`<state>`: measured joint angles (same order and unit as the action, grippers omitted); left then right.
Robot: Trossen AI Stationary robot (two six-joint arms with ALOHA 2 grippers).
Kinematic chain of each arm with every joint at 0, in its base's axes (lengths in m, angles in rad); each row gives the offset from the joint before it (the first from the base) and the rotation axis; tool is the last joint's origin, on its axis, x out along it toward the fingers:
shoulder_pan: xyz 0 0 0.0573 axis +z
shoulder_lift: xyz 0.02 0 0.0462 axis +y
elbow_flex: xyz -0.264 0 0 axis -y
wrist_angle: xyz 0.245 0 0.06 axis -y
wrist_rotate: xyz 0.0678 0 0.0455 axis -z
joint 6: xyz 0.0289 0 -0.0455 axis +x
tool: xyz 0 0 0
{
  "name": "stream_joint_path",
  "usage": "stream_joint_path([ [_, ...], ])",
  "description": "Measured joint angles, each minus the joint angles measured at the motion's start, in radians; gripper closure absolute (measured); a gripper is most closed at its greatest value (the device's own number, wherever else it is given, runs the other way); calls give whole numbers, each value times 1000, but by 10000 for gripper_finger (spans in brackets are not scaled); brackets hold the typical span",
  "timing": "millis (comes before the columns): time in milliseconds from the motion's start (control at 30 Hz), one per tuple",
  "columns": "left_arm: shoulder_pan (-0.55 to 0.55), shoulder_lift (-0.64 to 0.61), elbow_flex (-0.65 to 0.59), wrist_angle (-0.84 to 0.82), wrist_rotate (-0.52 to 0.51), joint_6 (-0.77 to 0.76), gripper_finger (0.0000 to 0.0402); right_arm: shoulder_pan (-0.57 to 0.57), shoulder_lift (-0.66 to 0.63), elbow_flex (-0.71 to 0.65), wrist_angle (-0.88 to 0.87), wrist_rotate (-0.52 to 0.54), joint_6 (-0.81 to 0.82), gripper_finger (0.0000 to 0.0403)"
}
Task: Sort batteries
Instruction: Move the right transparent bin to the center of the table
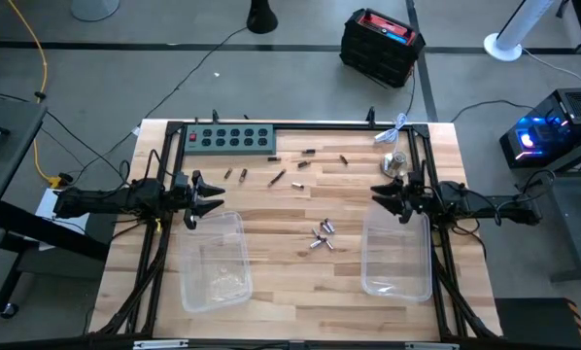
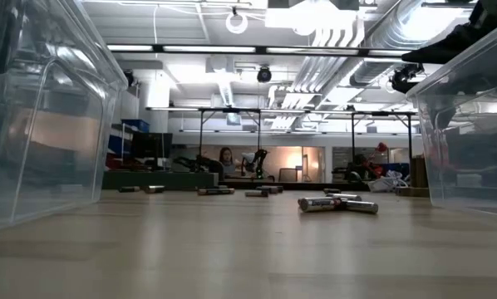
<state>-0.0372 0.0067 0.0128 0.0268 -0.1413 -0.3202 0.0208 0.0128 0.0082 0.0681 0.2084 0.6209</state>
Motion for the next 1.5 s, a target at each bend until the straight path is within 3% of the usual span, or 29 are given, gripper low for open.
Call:
stream_joint_path([
  [133,0,0,0,0,0,0,222,-1,0,0,239,307,332,179],
  [200,0,0,0,0,0,0,222,-2,0,1,393,395,372,179],
  [267,0,0,0,0,0,0,222,-4,4,17,511,334,240,179],
  [367,0,0,0,0,0,0,222,-5,46,112,546,109,156,179],
  [467,0,0,0,0,0,0,222,7,154,272,326,-102,134,179],
  [633,0,0,0,0,0,0,222,90,441,631,-256,-328,93,179],
  [733,0,0,0,0,0,0,222,177,618,817,-624,-368,81,179],
  [867,0,0,0,0,0,0,222,268,820,968,-999,-333,150,179],
  [933,0,0,0,0,0,0,222,300,903,1002,-1085,-332,226,179],
  [1233,0,0,0,0,0,0,222,399,1190,1039,-1144,-286,593,179],
  [1500,0,0,0,0,0,0,222,321,1412,1038,-1184,-234,580,179],
])
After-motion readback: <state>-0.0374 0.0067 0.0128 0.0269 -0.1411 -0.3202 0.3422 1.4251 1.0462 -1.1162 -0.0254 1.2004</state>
